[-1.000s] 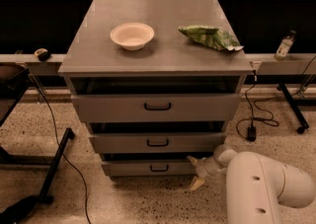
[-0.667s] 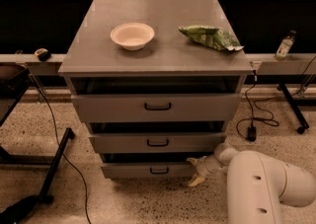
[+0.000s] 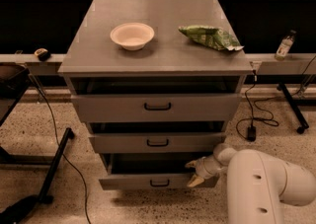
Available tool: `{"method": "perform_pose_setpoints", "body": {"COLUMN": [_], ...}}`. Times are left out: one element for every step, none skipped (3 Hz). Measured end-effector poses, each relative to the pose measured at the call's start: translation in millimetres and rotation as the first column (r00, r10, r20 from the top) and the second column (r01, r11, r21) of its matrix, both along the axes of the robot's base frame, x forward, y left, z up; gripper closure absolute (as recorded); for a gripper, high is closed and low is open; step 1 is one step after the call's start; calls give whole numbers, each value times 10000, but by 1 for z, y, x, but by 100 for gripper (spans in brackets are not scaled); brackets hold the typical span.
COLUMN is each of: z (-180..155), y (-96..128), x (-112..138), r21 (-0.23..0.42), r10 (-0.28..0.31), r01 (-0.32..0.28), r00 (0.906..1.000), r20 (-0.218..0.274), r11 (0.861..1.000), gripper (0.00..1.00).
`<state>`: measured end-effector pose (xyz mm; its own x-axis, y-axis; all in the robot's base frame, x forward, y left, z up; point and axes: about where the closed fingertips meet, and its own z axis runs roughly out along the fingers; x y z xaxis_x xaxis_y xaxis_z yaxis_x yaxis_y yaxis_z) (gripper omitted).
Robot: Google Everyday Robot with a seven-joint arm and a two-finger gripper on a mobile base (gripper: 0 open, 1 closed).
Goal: Open bottom drawer
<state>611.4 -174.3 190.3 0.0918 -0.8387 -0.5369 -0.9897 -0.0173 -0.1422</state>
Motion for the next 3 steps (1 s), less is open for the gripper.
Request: {"method": "perform_pose_setpoints", "body": {"z": [7, 12, 12], "y": [0, -4, -4], "x": [-22, -61, -97], "r21": [-156, -381, -260], "r10": [303, 402, 531], "r01": [-309, -451, -592], "r00": [9987, 9919, 9796], "r20": [-401, -1204, -1940], "r11": [9994, 9983, 9979], "gripper": [37, 36, 35]}}
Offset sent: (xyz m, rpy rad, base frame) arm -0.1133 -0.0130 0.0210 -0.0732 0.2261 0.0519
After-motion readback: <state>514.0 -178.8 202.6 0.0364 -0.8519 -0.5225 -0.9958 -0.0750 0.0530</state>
